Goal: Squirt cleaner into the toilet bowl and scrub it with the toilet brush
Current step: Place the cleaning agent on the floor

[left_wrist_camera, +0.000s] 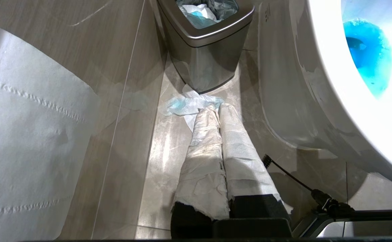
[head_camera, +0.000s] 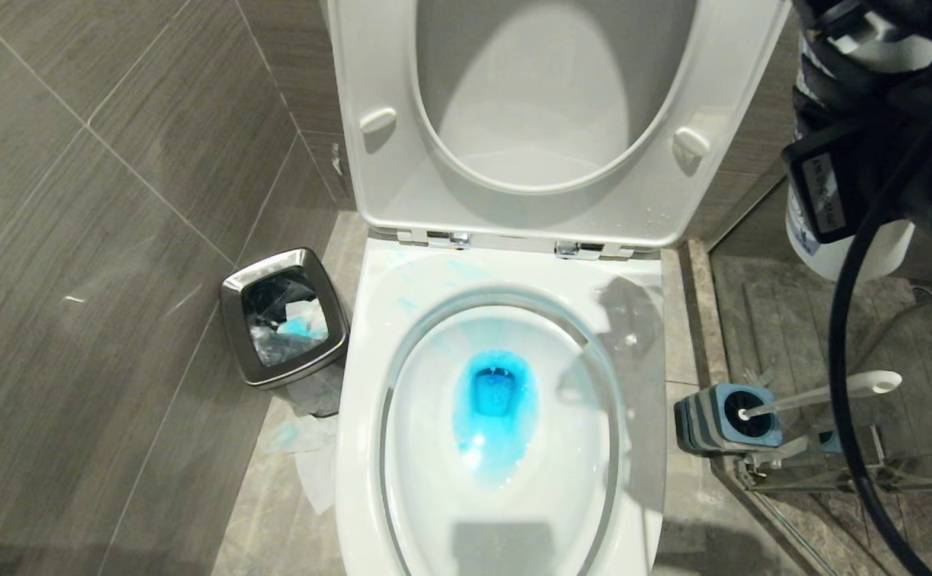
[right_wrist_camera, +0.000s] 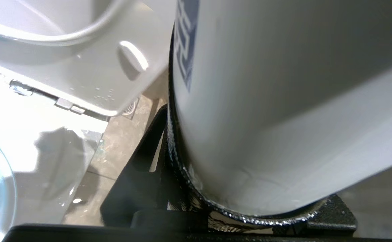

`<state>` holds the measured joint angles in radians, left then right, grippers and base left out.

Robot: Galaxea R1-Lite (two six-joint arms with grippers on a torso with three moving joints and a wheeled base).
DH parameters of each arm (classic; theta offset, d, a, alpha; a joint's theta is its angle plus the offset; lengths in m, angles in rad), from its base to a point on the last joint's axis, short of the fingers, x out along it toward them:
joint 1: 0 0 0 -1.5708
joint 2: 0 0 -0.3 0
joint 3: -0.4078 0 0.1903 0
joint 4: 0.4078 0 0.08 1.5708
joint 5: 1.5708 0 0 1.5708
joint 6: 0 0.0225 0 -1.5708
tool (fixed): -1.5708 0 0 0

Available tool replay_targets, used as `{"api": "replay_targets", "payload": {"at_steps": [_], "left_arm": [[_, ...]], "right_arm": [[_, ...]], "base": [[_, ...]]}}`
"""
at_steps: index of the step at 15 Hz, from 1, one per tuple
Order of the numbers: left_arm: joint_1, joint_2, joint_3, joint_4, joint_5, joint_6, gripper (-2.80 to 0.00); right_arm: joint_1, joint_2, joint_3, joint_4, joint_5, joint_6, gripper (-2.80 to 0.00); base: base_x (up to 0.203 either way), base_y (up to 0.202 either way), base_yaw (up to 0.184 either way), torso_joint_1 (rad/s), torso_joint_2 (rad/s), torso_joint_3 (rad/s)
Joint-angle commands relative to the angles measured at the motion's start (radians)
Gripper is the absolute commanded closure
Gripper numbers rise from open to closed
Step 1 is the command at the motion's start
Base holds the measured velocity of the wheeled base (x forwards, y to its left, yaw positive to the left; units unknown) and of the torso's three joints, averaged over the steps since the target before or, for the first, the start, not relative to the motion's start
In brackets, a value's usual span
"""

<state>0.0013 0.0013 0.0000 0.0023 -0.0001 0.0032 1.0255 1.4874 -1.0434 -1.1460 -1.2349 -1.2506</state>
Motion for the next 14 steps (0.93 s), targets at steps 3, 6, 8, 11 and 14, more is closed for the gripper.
{"api": "replay_targets", "payload": {"at_steps": [3,6,8,11,14], "left_arm": [[0.000,0.000,0.000,-0.001,0.000,0.000,0.00],[0.000,0.000,0.000,0.000,0.000,0.000,0.00],[0.000,0.000,0.000,0.001,0.000,0.000,0.00],[0.000,0.000,0.000,0.001,0.000,0.000,0.00],[0.000,0.000,0.000,0.001,0.000,0.000,0.00]], "right_arm": [[-0.023,-0.024,-0.002,-0.001,-0.140,0.008,0.00],[-0.139,-0.010,-0.010,0.054,-0.185,-0.002,0.00],[-0.190,0.007,-0.078,0.081,-0.187,-0.008,0.00],[-0.220,0.019,-0.148,0.094,-0.190,-0.013,0.00],[-0.238,0.014,-0.149,0.095,-0.193,-0.015,0.00]], "base": [[0.000,0.000,0.000,0.000,0.00,0.000],[0.000,0.000,0.000,0.000,0.00,0.000],[0.000,0.000,0.000,0.000,0.00,0.000],[0.000,0.000,0.000,0.000,0.00,0.000],[0.000,0.000,0.000,0.000,0.00,0.000]]}}
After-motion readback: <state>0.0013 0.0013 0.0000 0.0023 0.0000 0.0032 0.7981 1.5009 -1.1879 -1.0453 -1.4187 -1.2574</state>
